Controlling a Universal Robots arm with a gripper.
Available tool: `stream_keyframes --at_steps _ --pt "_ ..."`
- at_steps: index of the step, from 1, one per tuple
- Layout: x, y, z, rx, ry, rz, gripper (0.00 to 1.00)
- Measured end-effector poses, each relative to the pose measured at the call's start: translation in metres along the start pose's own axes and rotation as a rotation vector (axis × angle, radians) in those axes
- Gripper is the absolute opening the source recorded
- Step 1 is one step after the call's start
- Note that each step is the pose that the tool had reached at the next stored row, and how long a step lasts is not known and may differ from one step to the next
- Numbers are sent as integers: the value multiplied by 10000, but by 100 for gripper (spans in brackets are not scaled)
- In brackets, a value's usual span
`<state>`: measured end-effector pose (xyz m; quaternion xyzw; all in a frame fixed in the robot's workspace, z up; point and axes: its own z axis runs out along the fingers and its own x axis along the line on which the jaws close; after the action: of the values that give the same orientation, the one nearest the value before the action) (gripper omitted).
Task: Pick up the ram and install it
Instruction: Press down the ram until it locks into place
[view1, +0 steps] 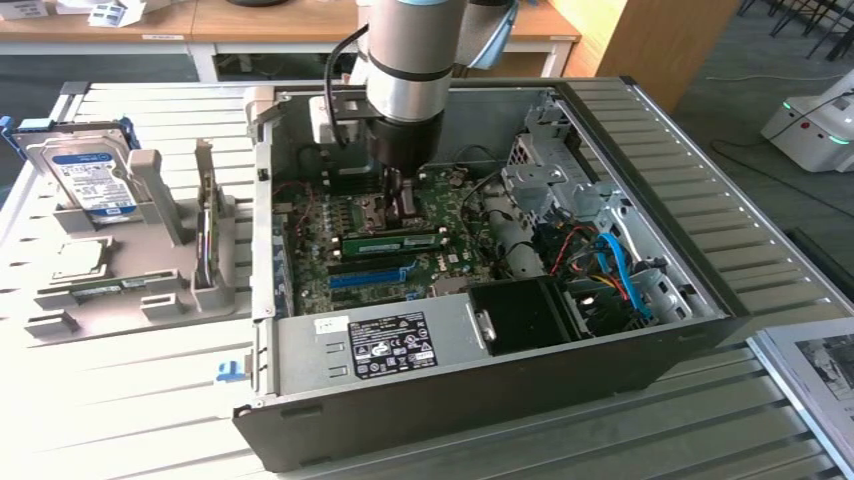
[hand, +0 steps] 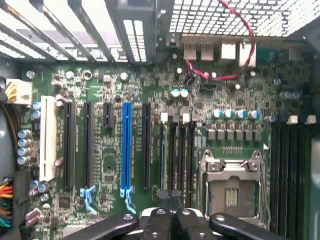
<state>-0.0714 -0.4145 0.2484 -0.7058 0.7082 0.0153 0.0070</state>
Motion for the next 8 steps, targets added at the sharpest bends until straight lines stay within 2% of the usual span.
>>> stream_keyframes --at_steps 8 --pt "1 108 1 3 0 -1 10"
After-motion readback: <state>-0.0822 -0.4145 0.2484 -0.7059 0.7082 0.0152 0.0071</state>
